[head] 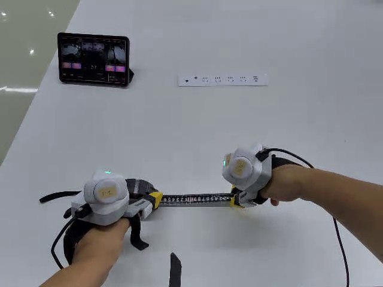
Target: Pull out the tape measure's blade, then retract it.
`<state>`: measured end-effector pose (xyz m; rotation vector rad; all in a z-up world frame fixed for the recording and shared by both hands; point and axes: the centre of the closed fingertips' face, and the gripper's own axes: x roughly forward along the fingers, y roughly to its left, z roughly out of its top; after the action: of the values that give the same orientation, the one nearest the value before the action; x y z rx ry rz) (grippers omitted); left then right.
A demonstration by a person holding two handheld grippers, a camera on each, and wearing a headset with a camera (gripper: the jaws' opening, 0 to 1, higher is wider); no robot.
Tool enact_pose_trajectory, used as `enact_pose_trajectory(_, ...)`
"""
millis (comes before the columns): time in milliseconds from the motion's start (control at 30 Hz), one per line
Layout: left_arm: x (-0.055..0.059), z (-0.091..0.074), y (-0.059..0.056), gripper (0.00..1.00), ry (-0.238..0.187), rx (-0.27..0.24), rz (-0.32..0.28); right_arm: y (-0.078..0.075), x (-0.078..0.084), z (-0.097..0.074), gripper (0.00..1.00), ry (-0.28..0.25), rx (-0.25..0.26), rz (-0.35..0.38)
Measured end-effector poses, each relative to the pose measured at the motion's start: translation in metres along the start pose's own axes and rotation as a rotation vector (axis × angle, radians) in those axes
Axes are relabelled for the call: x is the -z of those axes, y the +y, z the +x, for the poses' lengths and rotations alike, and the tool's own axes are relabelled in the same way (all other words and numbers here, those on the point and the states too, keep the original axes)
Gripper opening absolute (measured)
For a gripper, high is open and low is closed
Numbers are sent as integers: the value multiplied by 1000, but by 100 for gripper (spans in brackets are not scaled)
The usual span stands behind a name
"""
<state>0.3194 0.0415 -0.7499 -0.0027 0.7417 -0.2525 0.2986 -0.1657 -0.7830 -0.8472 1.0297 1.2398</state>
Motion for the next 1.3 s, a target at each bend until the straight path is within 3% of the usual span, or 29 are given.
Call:
enact_pose_trajectory(100, 0, 0, 0, 61, 2, 0, -1, 1, -1, 0, 10, -7, -4, -9)
enact_pose_trajectory(200, 0, 0, 0, 60, 2, 1, -1, 0, -3, 0, 9, -22, -17, 32)
enact_pose_trajectory(300, 0, 0, 0, 60, 4, 1, -2, 0, -4, 2, 10, -22, -12, 4)
enact_pose_trajectory(1000, -1, -1, 1, 60, 2, 1, -4, 2, -18, 5, 10, -35, -4, 2)
enact_pose_trajectory(1300, -1, -1, 0, 60, -2, 2, -7, 3, -25, 8, 10, -13, -8, 15)
